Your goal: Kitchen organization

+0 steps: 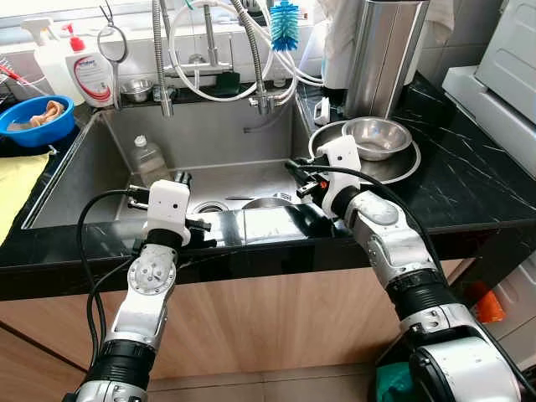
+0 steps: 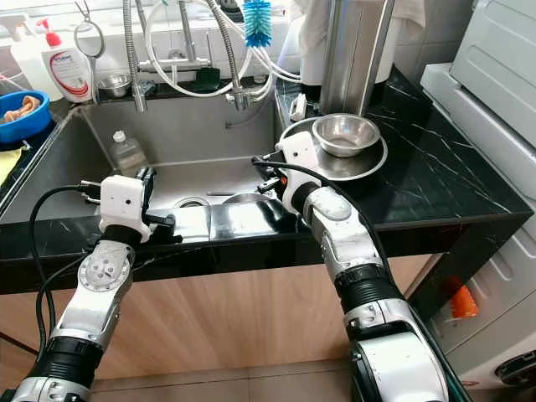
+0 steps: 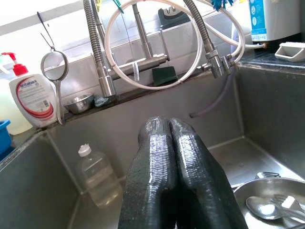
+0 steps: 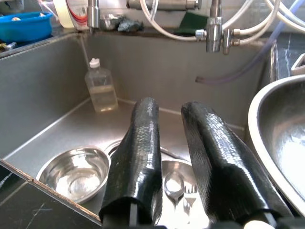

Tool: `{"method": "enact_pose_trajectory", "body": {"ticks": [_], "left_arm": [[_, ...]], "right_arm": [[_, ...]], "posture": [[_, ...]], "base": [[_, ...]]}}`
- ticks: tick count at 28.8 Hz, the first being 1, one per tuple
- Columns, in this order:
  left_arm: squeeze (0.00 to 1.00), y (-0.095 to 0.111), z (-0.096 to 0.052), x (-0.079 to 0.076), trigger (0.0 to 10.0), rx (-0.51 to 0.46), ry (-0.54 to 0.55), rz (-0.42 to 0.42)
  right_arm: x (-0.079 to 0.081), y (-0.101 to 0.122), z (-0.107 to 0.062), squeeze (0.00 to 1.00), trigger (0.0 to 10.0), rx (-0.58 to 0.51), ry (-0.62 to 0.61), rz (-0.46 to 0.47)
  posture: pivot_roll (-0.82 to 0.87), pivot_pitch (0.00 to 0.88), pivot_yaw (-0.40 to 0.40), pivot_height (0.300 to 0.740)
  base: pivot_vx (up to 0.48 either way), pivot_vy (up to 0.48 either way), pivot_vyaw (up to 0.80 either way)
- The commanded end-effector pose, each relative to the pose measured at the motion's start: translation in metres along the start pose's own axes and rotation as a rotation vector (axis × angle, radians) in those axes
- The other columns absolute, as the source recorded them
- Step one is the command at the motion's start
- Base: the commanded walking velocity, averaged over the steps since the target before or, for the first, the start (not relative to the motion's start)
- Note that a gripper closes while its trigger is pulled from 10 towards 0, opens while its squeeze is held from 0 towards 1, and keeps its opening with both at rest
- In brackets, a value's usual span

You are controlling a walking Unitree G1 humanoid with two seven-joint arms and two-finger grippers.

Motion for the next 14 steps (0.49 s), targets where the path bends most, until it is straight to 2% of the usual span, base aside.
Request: {"method": "enact_pose_trajectory", "body": {"ticks": [1, 7, 10, 14], "left_arm": [[0.00, 0.002, -0.001, 0.004, 10.0, -0.006, 0.004, 0.010], [0.00, 0.004, -0.001, 0.006, 10.0, -0.011, 0.010, 0.014], [0.00, 0.004, -0.001, 0.006, 10.0, -0.008, 0.016, 0.012], [0.00, 0.004, -0.003, 0.004, 10.0, -0.009, 0.020, 0.003]], "right_arm": [[0.006, 0.009, 0.000, 0.00, 10.0, -0.048, 0.017, -0.007], [0.008, 0.031, -0.002, 0.00, 10.0, -0.168, 0.001, -0.029], [0.010, 0.046, -0.008, 0.00, 10.0, -0.269, -0.012, -0.018], [0.002, 0.062, -0.023, 0.00, 10.0, -0.405, -0.117, -0.056]], "posture": [[-0.19, 0.000, 0.050, 0.731], [-0.18, 0.000, 0.047, 0.731], [-0.19, 0.000, 0.047, 0.731], [-0.20, 0.000, 0.047, 0.731]], "base": [[0.000, 0.000, 0.00], [0.000, 0.000, 0.00], [0.000, 0.000, 0.00], [0.000, 0.000, 0.00]]}}
Point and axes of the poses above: a point about 5 cm out from each wrist's last joint towards the gripper, its own z axis pointing out of the wrist towards the gripper, its own y axis along the axis of the wrist's last joint, x = y × z, the point moved 4 cm from there along z, pointing out of the wrist towards the gripper, and after that the axes turned 8 degrees about z, right-handed, at the moved point
